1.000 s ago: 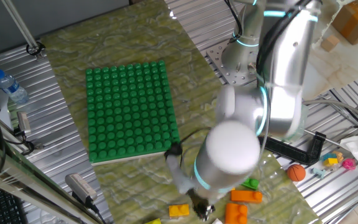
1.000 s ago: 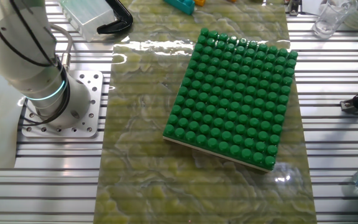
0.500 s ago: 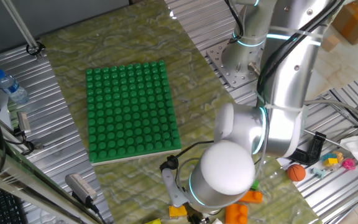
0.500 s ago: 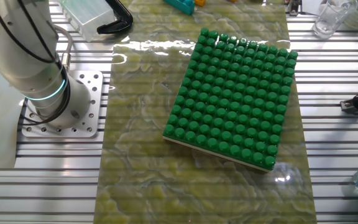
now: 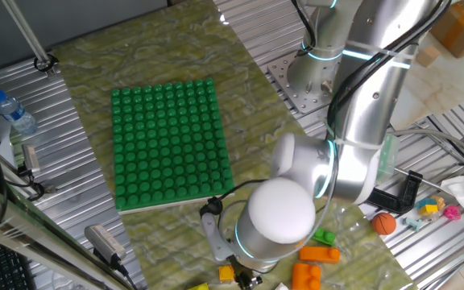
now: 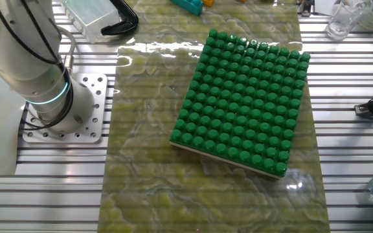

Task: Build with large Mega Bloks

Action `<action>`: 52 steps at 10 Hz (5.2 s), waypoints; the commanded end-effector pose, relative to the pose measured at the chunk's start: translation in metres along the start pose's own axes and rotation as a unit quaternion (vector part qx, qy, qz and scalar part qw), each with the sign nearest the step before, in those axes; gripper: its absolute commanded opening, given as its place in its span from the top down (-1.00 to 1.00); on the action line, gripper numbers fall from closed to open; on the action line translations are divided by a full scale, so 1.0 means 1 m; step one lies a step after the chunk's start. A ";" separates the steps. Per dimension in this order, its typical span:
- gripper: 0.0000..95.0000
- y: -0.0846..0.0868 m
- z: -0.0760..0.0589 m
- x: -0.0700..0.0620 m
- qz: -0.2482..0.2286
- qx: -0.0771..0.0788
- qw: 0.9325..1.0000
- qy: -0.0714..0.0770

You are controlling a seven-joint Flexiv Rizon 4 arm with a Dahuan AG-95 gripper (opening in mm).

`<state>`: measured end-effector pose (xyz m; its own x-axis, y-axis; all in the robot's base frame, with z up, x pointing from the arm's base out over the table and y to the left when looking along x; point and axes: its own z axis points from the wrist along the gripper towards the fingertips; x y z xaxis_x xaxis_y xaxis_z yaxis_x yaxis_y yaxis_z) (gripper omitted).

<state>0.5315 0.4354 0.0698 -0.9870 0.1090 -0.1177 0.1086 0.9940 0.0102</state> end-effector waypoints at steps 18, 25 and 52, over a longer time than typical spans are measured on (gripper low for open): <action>0.20 0.048 -0.009 -0.030 -0.044 0.022 0.998 0.043; 0.20 0.048 -0.009 -0.030 -0.053 0.013 0.996 0.071; 0.20 0.105 0.021 0.030 -0.277 -0.009 0.959 0.060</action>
<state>0.5154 0.5428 0.0469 -0.9007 -0.4345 0.0013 -0.4345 0.9007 -0.0044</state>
